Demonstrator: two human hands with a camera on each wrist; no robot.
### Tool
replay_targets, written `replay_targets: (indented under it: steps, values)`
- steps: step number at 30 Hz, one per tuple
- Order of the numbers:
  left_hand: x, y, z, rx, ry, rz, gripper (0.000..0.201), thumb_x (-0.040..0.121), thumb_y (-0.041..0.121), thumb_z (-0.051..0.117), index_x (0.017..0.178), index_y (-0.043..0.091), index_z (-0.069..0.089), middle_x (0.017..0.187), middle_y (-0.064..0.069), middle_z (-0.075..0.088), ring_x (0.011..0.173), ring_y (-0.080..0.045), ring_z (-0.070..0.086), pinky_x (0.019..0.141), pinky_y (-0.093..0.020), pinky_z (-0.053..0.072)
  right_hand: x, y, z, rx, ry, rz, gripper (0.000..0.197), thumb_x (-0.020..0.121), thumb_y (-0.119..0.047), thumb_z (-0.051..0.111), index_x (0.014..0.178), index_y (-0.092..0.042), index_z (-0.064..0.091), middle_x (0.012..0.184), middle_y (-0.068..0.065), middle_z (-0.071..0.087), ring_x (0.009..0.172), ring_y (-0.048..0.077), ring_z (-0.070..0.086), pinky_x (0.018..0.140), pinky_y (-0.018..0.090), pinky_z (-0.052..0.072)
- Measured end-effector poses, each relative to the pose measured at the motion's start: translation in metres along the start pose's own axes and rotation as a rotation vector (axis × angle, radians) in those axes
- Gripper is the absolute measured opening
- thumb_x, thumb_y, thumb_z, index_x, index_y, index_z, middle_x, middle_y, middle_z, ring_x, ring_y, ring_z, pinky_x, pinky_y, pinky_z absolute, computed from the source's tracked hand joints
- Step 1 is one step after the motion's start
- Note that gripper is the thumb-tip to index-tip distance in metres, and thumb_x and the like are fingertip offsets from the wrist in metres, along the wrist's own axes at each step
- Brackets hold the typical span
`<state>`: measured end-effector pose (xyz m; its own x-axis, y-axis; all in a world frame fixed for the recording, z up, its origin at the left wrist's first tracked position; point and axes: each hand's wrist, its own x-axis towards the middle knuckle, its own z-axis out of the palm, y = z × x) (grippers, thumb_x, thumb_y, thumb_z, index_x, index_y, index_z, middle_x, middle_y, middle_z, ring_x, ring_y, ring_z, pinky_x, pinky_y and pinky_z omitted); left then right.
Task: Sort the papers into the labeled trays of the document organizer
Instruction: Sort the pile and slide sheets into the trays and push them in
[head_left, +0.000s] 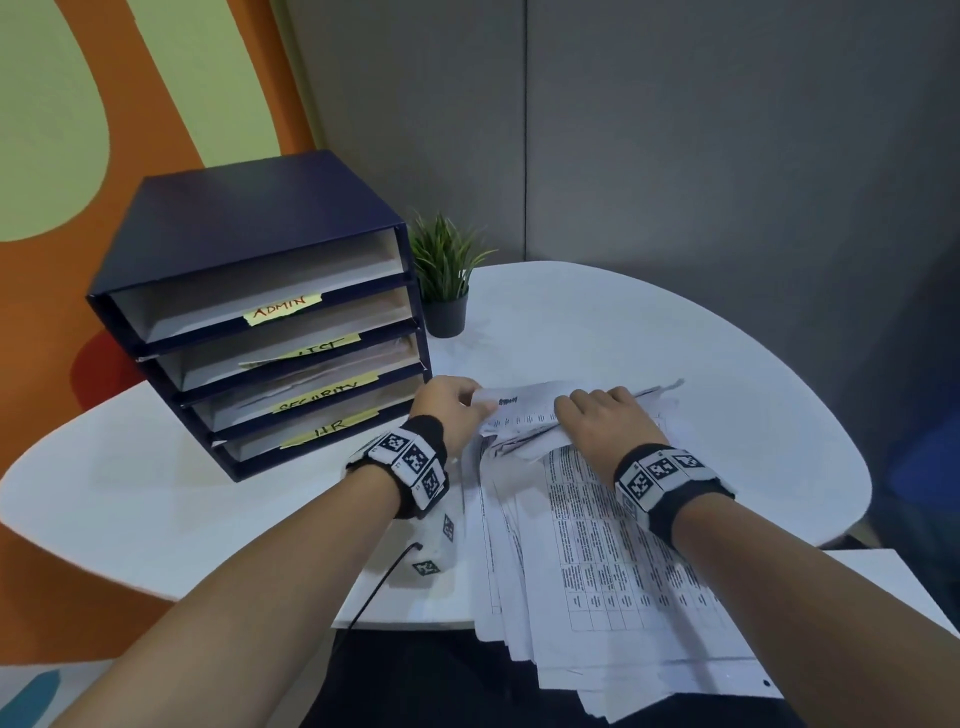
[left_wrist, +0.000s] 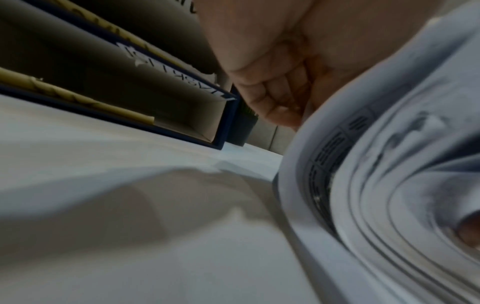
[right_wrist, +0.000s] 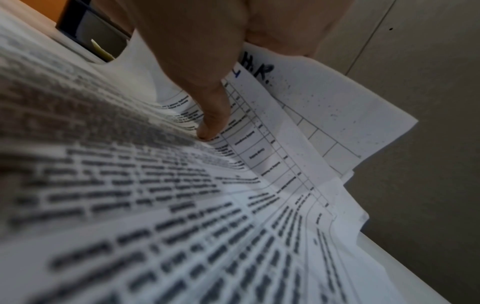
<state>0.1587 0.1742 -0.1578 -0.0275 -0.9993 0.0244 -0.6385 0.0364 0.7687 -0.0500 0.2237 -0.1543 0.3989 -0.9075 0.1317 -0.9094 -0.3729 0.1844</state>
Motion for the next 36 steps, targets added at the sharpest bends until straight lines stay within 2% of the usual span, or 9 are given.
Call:
replay_targets:
  steps: [5,8,11,18,20,26,28,32,36]
  values:
    - [-0.014,-0.004,-0.001,0.131,-0.088,0.219,0.026,0.092,0.007,0.061,0.113,0.016,0.073,0.135,0.008,0.059,0.116,-0.011,0.062,0.104,-0.027,0.046,0.002,-0.001,-0.003,0.012,-0.048,0.021,0.075,0.083,0.0,0.045,0.15,-0.012,0.016,0.119,0.008,0.051,0.108,0.029,0.051,0.096,0.039,0.035]
    - [-0.027,-0.007,-0.004,0.371,-0.033,0.555,0.043,0.087,-0.001,0.065,0.126,0.018,0.066,0.155,0.011,0.031,0.127,-0.014,0.052,0.104,-0.029,0.044,0.001,0.004,-0.002,0.021,-0.061,0.019,0.092,0.077,-0.002,0.058,0.153,-0.019,0.008,0.117,0.006,0.048,0.107,0.026,0.046,0.093,0.037,0.034]
    - [-0.03,-0.005,-0.011,0.463,0.058,0.717,0.032,0.081,0.0,0.07,0.106,0.019,0.077,0.149,0.004,0.046,0.124,-0.024,0.05,0.1,-0.034,0.039,0.0,0.004,0.0,0.045,-0.044,0.06,0.097,0.077,-0.003,0.06,0.153,-0.018,0.001,0.117,0.005,0.046,0.106,0.026,0.045,0.091,0.037,0.037]
    - [-0.017,-0.005,-0.03,0.104,-0.456,0.218,0.038,0.084,0.002,0.064,0.114,0.023,0.073,0.115,0.006,0.071,0.103,-0.002,0.065,0.089,-0.015,0.052,0.001,0.003,0.0,0.04,-0.017,0.037,0.053,0.07,0.009,0.052,0.118,-0.014,0.05,0.11,0.01,0.042,0.101,0.029,0.041,0.084,0.039,0.039]
    - [-0.007,-0.006,-0.038,-0.004,-0.401,0.095,0.043,0.084,-0.001,0.061,0.12,0.021,0.069,0.116,0.0,0.069,0.095,-0.004,0.065,0.076,-0.013,0.053,0.001,0.003,0.006,0.009,0.003,0.04,0.051,0.061,0.012,0.056,0.108,-0.01,0.055,0.109,0.013,0.048,0.097,0.033,0.047,0.078,0.042,0.042]
    - [0.022,-0.014,-0.025,-0.181,-0.271,-0.315,0.076,0.088,0.007,0.066,0.152,0.012,0.025,0.136,-0.017,0.053,0.116,-0.03,0.058,0.084,-0.034,0.053,0.001,0.001,0.003,0.022,-0.021,0.04,0.048,0.077,0.005,0.047,0.122,-0.011,0.042,0.113,0.005,0.049,0.102,0.027,0.049,0.091,0.038,0.035]
    - [0.021,-0.012,-0.016,-0.19,-0.266,-0.281,0.068,0.085,0.012,0.072,0.145,0.013,0.04,0.121,-0.011,0.064,0.103,-0.025,0.065,0.079,-0.03,0.055,0.0,0.001,0.003,0.013,-0.025,0.04,0.047,0.079,0.004,0.045,0.123,-0.012,0.04,0.112,0.004,0.052,0.102,0.026,0.05,0.092,0.038,0.035]
    - [0.016,-0.005,-0.007,-0.048,-0.231,-0.063,0.007,0.08,0.015,0.077,0.086,0.017,0.074,0.091,-0.006,0.075,0.079,-0.018,0.067,0.08,-0.036,0.059,0.0,0.002,0.003,0.005,-0.041,0.025,0.043,0.084,0.002,0.04,0.125,-0.011,0.041,0.114,0.005,0.053,0.103,0.026,0.051,0.094,0.038,0.034]
    - [0.013,0.001,-0.01,-0.061,-0.024,-0.035,0.031,0.089,0.017,0.067,0.119,0.014,0.064,0.114,-0.003,0.064,0.093,-0.015,0.06,0.079,-0.023,0.047,0.002,0.003,0.004,0.026,0.038,0.078,0.068,0.078,-0.002,0.038,0.145,-0.01,0.028,0.146,0.015,0.036,0.134,0.032,0.036,0.106,0.046,0.03]
